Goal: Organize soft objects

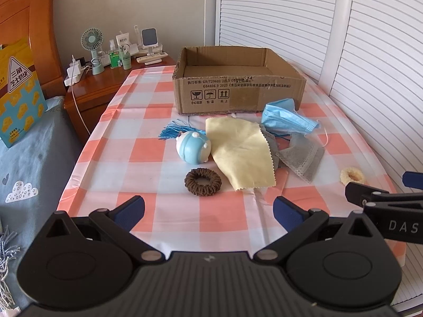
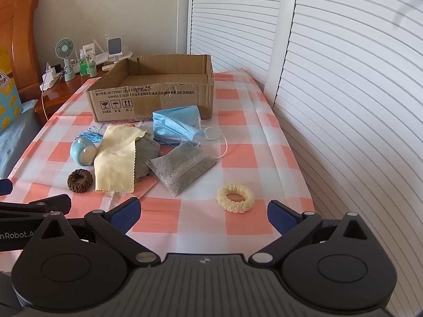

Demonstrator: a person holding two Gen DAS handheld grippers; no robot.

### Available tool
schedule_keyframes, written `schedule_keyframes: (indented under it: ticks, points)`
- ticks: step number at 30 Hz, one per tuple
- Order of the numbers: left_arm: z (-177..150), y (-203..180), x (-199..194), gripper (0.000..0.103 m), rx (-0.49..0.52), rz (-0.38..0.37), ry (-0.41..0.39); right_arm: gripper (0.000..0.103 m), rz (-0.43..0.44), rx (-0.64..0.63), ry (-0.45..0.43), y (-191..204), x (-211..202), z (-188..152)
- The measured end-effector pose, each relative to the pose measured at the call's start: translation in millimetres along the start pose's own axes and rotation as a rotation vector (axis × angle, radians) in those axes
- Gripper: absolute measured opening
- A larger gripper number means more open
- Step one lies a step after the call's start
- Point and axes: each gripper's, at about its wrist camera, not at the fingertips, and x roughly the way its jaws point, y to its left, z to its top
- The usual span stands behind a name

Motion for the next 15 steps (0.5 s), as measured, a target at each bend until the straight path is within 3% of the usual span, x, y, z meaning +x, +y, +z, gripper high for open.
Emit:
schedule_keyframes:
  ticks: [15]
  points:
    - [0.4, -1.4, -1.6, 0.102, 0.000, -0.001, -0.004, 0.103, -0.001, 0.000, -0.002, -0.6, -1.6, 0.7]
